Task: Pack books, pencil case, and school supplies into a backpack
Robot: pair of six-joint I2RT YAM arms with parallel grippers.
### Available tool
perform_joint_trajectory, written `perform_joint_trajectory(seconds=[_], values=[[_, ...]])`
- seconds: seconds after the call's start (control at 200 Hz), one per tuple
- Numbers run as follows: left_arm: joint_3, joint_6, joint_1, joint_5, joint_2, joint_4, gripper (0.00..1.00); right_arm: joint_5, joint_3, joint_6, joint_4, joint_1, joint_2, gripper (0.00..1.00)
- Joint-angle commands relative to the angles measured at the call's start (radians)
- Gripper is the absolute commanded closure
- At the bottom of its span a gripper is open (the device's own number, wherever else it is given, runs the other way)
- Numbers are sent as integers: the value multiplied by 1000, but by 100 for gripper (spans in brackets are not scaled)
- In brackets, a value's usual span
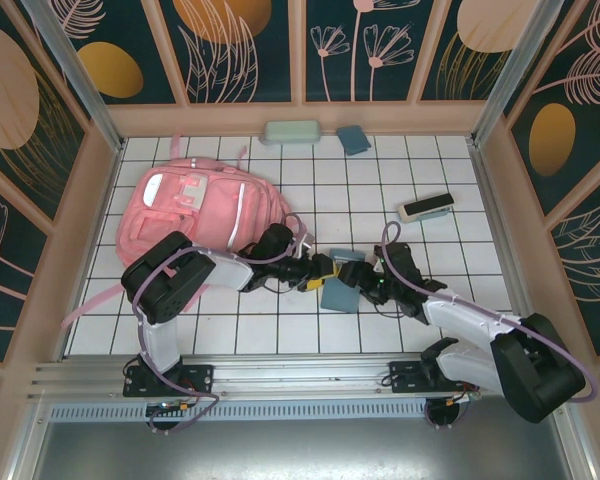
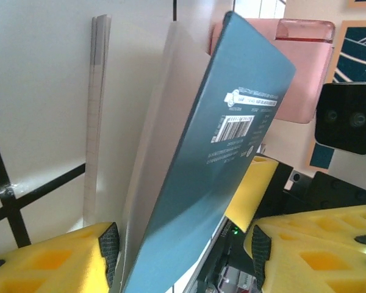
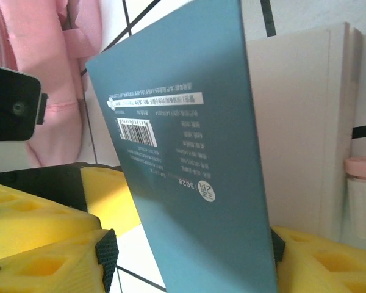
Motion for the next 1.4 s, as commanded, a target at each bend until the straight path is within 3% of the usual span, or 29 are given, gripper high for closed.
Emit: perform_joint_trajectory(seconds=[0.0,0.22,0.465,0.631,0.781,0.886,1.036,1.256,1.396], values=[[-7,-36,-20,64,-14,101,40,-114,-47,107,-6,-28,-12,36],[22,52,-21,36,-21,-34,40,-97,-28,106,-53,-36,-89,53],[80,205,-17,-110,-116,-356,31,-82,-38,110,-65,-37,-93,84],[77,266,-6,-228,-239,-518,29,-86,-35,136,-11,-36,-61,91],[16,221,17,-290,-333,-560,28,-87,-12,173,44,-36,-19,98],[-81,108,43,-293,-395,-506,27,-74,13,215,69,-36,9,100],[-213,-112,53,-265,-437,-308,26,-80,51,318,149,-37,66,100],[-299,-364,55,-256,-388,-54,26,-95,99,399,223,-34,133,100],[-297,-442,51,-290,-342,40,26,-89,106,414,247,-18,143,100]])
